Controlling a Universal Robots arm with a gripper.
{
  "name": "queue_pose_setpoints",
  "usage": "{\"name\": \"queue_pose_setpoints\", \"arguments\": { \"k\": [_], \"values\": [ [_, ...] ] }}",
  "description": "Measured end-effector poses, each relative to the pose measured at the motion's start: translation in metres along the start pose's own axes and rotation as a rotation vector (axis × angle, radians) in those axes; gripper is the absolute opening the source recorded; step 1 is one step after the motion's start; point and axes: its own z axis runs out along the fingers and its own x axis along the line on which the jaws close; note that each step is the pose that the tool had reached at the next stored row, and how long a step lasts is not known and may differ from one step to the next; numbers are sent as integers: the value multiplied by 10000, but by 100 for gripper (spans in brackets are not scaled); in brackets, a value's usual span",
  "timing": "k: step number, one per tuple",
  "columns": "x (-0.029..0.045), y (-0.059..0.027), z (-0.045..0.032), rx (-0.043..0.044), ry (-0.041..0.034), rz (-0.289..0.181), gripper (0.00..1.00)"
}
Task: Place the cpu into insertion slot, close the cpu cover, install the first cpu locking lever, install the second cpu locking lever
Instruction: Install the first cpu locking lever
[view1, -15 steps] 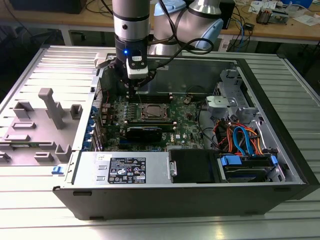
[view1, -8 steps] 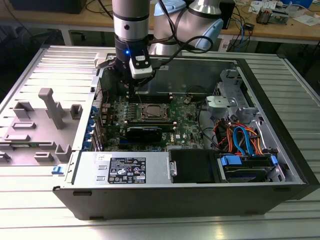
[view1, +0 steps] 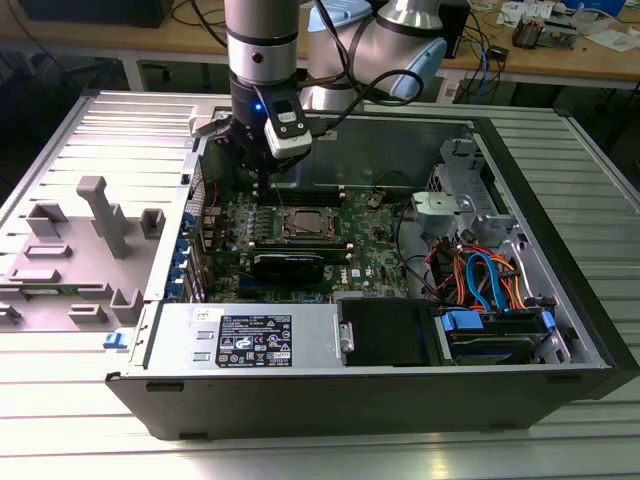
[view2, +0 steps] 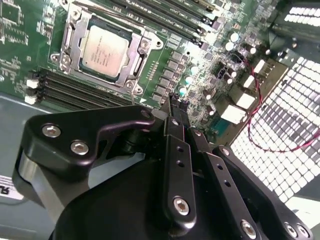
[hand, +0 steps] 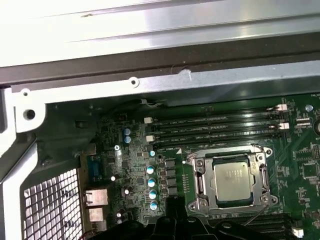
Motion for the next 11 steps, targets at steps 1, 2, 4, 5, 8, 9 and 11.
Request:
{"name": "queue_pose_setpoints", "arguments": {
  "k": [1,2,4,5,8,9,11],
  "values": [
    [1,2,7,0,-21,-50,11],
    [14,0,16,-4,-102,-67,11],
    [15,2,24,-11,-204,-139,11],
    [14,3,30,-14,-223,-244,11],
    [15,8,44,-39,-223,-568,11],
    [18,11,49,-49,-227,-611,11],
    [27,75,57,-53,-234,-669,11]
  ]
}}
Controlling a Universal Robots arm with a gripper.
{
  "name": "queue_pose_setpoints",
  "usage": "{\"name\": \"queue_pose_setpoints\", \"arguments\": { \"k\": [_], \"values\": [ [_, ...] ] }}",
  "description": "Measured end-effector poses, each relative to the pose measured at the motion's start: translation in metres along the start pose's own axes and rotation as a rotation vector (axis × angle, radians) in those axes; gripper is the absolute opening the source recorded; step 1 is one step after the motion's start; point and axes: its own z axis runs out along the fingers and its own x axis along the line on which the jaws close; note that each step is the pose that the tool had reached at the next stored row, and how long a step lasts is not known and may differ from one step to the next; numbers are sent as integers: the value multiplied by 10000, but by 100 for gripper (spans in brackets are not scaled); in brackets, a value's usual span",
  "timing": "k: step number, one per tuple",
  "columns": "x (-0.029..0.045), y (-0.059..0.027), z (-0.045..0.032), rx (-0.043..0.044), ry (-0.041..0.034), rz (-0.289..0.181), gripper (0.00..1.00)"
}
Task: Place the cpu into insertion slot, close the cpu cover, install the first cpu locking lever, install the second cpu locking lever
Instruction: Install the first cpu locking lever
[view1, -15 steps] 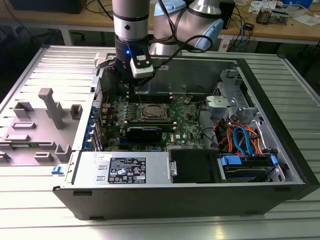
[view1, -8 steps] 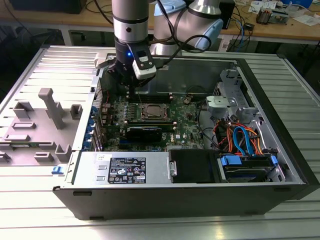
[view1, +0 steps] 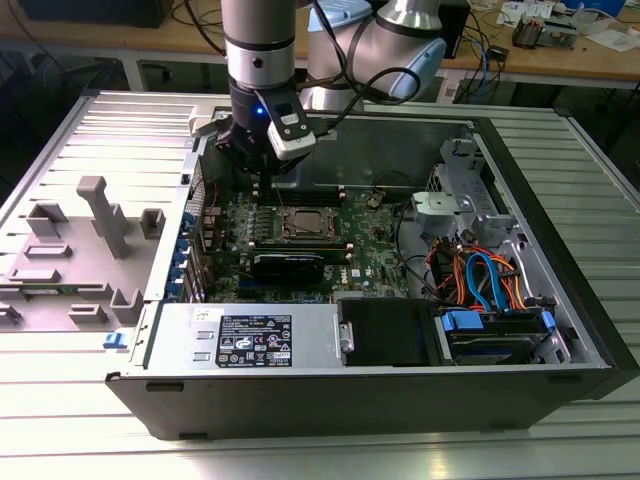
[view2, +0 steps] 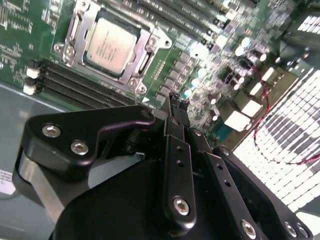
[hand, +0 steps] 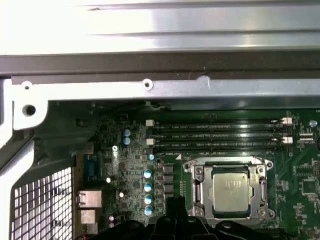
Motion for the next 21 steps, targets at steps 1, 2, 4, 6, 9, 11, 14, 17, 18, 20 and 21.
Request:
{"name": "queue_pose_setpoints", "arguments": {
  "k": [1,2,4,6,9,11,14,17,18,20,21],
  "values": [
    [2,24,3,-1,-2,-17,11],
    [4,51,8,-1,-5,-46,11],
    [6,72,18,0,-6,-269,11],
    [6,83,26,1,-2,-574,11],
    [6,111,37,-1,-1,-753,11],
    [7,176,41,-1,-2,-755,11],
    [6,218,42,-1,-1,-755,11],
    [-33,241,42,1,0,-757,11],
    [-49,241,43,3,-1,-757,11],
    [-86,242,44,10,-2,-756,11],
    [-104,242,44,13,0,-756,11]
  ]
}}
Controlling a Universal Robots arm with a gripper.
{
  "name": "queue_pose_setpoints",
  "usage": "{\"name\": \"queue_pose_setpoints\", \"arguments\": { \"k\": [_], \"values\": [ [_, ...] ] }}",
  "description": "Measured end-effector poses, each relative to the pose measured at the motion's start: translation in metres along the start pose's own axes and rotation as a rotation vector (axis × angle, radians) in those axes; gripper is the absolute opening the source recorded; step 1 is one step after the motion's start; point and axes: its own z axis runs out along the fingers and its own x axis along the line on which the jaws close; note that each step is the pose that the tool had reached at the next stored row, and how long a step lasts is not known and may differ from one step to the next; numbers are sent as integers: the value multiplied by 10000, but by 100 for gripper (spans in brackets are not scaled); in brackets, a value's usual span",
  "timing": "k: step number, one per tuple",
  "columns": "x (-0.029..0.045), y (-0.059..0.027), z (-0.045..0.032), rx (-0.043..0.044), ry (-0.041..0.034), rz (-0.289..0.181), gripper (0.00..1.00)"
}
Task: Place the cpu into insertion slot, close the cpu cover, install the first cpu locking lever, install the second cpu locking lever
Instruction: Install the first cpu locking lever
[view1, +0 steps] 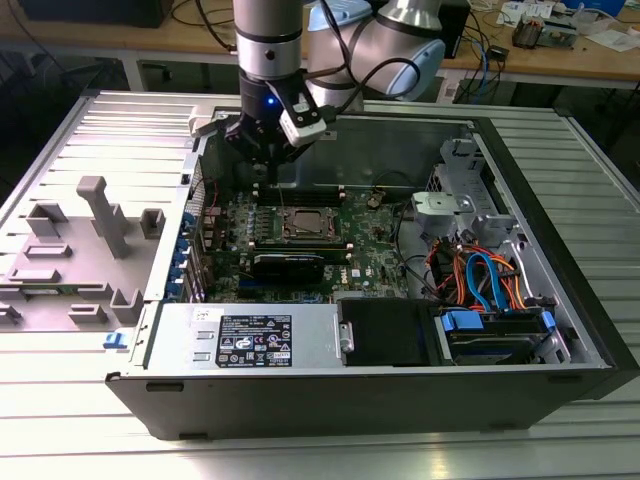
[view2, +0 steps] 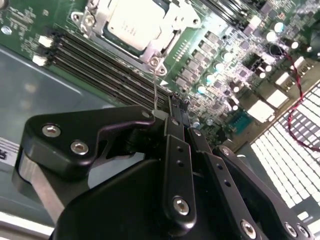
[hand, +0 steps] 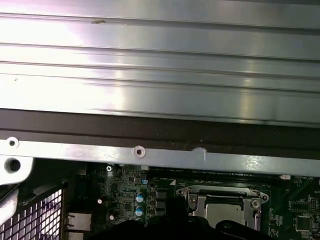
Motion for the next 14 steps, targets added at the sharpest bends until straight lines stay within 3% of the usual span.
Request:
{"name": "queue_pose_setpoints", "arguments": {
  "k": [4,14],
  "values": [
    [-100,-4,1,3,0,0,11],
    [-240,-12,5,7,0,0,11]
  ]
}}
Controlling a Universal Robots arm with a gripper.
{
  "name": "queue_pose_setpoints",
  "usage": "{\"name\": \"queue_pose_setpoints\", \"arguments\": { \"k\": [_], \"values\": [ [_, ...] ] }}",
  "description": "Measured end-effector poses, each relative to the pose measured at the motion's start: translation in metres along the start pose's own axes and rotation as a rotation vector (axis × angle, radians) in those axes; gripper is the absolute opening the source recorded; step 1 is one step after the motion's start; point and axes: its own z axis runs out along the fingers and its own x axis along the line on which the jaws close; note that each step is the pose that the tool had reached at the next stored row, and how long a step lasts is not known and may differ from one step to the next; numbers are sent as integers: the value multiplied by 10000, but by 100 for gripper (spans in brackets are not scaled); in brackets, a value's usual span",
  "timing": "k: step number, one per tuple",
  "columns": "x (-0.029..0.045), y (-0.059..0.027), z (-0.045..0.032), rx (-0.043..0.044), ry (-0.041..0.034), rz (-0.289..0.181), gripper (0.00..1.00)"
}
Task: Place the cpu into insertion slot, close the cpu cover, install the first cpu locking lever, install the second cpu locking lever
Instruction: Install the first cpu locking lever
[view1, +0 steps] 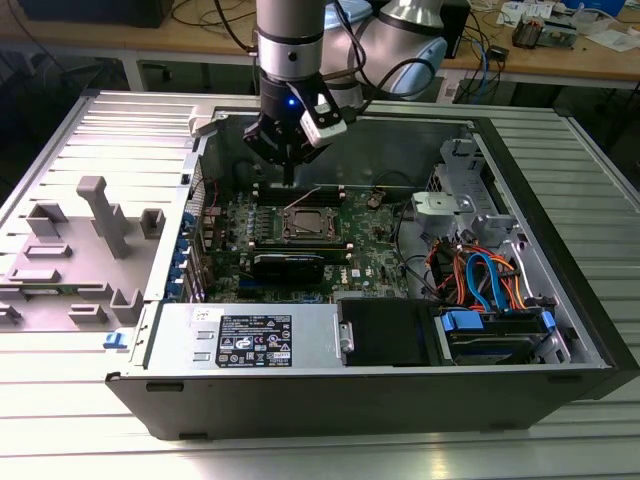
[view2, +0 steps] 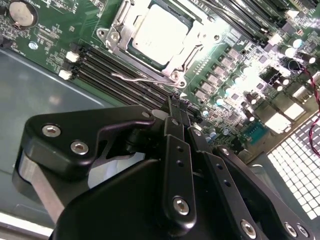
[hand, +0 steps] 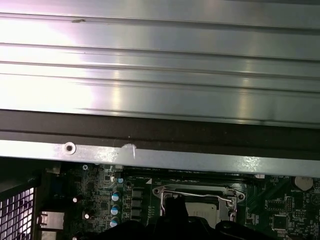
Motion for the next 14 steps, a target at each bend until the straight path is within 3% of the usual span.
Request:
{"name": "queue_pose_setpoints", "arguments": {
  "k": [14],
  "values": [
    [-8,0,2,2,0,0,11]
  ]
}}
